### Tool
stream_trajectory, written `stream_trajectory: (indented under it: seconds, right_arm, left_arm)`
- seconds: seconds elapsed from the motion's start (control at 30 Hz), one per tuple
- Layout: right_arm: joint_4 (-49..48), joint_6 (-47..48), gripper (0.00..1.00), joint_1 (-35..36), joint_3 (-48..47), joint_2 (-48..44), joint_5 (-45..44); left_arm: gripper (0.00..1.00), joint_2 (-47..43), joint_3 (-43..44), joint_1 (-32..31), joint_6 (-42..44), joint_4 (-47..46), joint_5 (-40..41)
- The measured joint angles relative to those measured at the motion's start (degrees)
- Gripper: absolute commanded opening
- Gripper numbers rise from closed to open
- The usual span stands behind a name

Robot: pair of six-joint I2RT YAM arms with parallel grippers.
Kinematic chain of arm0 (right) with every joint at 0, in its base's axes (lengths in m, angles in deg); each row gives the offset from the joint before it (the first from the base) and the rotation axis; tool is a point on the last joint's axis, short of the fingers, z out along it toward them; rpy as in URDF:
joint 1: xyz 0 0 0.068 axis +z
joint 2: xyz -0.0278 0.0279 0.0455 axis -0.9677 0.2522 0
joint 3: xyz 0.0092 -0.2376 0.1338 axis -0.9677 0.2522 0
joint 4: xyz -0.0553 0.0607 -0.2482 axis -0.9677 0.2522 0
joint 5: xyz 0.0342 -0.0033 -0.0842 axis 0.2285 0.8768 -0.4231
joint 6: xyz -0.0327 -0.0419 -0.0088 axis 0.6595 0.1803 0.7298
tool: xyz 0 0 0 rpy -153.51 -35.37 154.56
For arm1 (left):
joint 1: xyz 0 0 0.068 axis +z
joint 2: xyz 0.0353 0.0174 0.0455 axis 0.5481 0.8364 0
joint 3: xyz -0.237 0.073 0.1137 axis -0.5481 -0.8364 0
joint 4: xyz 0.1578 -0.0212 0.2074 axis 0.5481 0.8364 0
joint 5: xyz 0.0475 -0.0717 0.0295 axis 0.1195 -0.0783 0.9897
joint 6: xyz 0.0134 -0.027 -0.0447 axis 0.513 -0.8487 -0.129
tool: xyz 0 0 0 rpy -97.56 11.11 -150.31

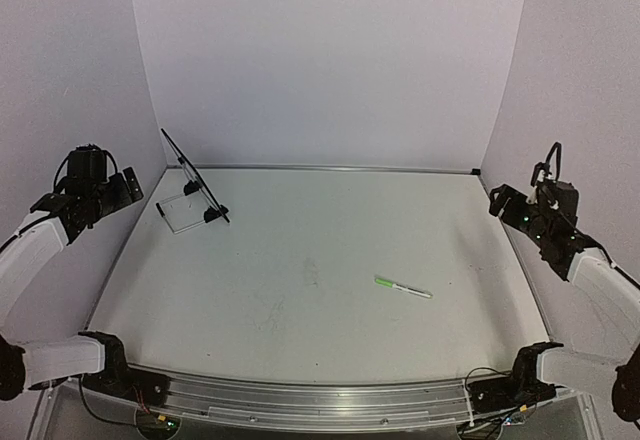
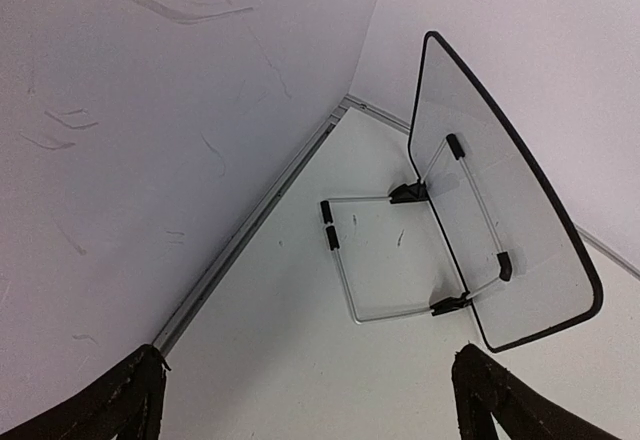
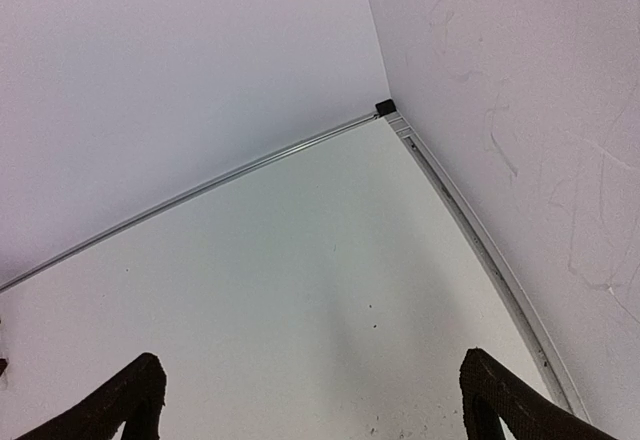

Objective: Write a sentence on the whiteboard
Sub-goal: Move the whiteboard to the center of the board.

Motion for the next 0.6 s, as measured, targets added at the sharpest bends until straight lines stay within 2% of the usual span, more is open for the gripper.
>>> stream_trajectory:
  seconds: [0.33,0.6]
  right_arm:
    - [4.65,-0.27,0.98,0.00,-1.16,-1.59,6.94]
    - [8.97,-0.20,0.98,0.00,-3.69,-1.45,12.95]
  left_arm:
    - [1.00,2.90,4.38,0.00,0.20,5.07,-1.78]
    - [0.99,16.74,13.24,0.94,0.18,8.18,-6.88]
